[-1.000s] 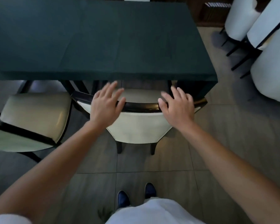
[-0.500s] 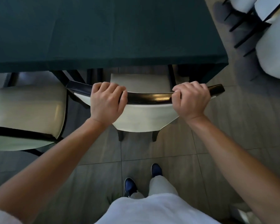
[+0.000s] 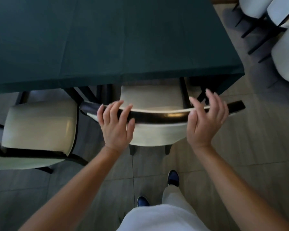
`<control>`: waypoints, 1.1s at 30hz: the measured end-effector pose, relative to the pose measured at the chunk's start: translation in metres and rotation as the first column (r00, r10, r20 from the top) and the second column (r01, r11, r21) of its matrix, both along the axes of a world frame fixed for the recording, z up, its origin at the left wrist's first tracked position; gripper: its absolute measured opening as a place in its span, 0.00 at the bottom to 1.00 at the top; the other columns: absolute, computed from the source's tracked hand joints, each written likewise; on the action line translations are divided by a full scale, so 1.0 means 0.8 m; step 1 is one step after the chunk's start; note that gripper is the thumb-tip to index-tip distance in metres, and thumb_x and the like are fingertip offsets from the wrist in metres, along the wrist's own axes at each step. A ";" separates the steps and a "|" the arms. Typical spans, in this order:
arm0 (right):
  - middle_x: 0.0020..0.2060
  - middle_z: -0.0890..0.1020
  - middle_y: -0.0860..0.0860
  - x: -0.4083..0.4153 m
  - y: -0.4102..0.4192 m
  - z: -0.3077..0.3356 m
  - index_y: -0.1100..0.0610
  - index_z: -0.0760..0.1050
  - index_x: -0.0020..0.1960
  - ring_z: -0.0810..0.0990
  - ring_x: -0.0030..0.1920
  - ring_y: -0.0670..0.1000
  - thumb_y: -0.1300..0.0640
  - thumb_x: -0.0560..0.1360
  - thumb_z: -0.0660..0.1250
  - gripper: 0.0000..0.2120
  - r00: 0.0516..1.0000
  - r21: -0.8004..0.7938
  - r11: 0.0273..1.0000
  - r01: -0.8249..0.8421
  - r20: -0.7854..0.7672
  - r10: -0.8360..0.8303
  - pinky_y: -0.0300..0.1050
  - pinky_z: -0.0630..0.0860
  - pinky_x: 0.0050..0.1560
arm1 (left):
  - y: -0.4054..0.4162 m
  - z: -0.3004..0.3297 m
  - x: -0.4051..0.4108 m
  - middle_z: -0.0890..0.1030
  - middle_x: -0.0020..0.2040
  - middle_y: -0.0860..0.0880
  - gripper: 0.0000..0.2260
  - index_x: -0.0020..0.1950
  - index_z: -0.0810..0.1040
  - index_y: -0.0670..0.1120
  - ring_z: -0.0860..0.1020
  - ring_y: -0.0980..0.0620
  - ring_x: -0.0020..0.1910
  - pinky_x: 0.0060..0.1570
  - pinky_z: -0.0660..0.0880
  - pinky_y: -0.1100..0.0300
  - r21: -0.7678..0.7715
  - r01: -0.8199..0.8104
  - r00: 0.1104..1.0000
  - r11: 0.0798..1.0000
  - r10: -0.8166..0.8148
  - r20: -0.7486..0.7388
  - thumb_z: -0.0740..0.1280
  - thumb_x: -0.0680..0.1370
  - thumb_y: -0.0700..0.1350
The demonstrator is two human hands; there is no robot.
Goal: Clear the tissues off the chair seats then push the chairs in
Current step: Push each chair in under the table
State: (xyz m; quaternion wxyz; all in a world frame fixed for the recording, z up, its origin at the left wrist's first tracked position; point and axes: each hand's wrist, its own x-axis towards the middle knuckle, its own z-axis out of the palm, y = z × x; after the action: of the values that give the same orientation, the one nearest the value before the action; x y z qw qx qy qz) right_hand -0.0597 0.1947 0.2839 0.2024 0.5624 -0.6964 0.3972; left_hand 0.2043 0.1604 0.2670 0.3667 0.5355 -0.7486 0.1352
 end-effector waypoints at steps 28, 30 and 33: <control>0.73 0.74 0.57 -0.012 -0.067 -0.017 0.48 0.80 0.69 0.70 0.74 0.59 0.48 0.83 0.58 0.19 0.999 -0.036 0.998 0.042 0.003 -0.042 0.63 0.61 0.77 | -0.062 0.010 -0.048 0.75 0.74 0.47 0.12 0.60 0.85 0.55 0.67 0.39 0.77 0.79 0.52 0.40 0.037 -0.080 0.973 0.996 0.086 -0.216 0.64 0.84 0.55; 0.76 0.71 0.59 0.004 -0.069 -0.014 0.50 0.76 0.74 0.68 0.76 0.61 0.49 0.83 0.58 0.21 0.998 -0.009 0.998 0.063 0.005 -0.063 0.64 0.59 0.77 | -0.072 0.013 -0.034 0.75 0.74 0.47 0.14 0.62 0.85 0.55 0.67 0.39 0.77 0.79 0.52 0.40 0.036 -0.072 0.976 0.997 0.078 -0.204 0.62 0.85 0.55; 0.77 0.69 0.61 0.009 -0.076 -0.010 0.51 0.73 0.76 0.65 0.78 0.63 0.48 0.83 0.56 0.23 0.997 -0.013 0.997 0.078 0.015 -0.078 0.67 0.57 0.78 | -0.082 0.015 -0.028 0.75 0.74 0.47 0.16 0.66 0.83 0.54 0.67 0.40 0.77 0.78 0.53 0.40 0.036 -0.065 0.982 0.997 0.070 -0.177 0.60 0.86 0.56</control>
State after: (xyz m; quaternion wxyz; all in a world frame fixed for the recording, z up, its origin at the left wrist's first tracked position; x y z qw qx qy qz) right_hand -0.0526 0.1336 0.2760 0.2165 0.5305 -0.7166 0.3978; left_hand 0.1820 0.0947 0.2788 0.4191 0.5760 -0.6963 0.0878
